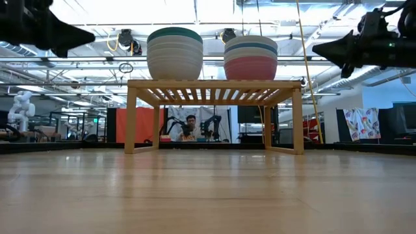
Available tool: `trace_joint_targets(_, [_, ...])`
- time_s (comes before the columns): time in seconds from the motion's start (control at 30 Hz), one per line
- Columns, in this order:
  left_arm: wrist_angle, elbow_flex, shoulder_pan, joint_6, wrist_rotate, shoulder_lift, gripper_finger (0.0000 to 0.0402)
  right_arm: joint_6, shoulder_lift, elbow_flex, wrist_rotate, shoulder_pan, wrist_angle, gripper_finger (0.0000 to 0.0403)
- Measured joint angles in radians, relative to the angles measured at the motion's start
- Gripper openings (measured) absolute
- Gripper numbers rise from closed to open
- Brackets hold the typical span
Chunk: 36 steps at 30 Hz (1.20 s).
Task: Place and stack bowls onto a shelf
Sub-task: Return to Home Position
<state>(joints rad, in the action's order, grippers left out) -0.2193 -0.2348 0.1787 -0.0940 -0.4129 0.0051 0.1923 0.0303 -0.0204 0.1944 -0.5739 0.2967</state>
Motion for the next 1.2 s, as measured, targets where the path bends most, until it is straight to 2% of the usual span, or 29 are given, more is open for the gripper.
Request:
trace_joint_targets(0.27, [0.141, 0.115, 0.000, -0.089, 0.000, 0.000, 0.0056, -0.041, 0.001, 0.000, 0.045, 0.000, -0.061, 0.0000])
trace_joint_targets(0.57, [0.147, 0.179, 0.000, -0.081, 0.000, 0.000, 0.0056, -0.053, 0.001, 0.001, 0.045, 0.000, -0.191, 0.0000])
trace_joint_targets(1.2, [0.150, 0.181, 0.000, -0.108, 0.001, 0.002, 0.0056, -0.067, 0.030, 0.001, 0.041, 0.000, -0.252, 0.0000])
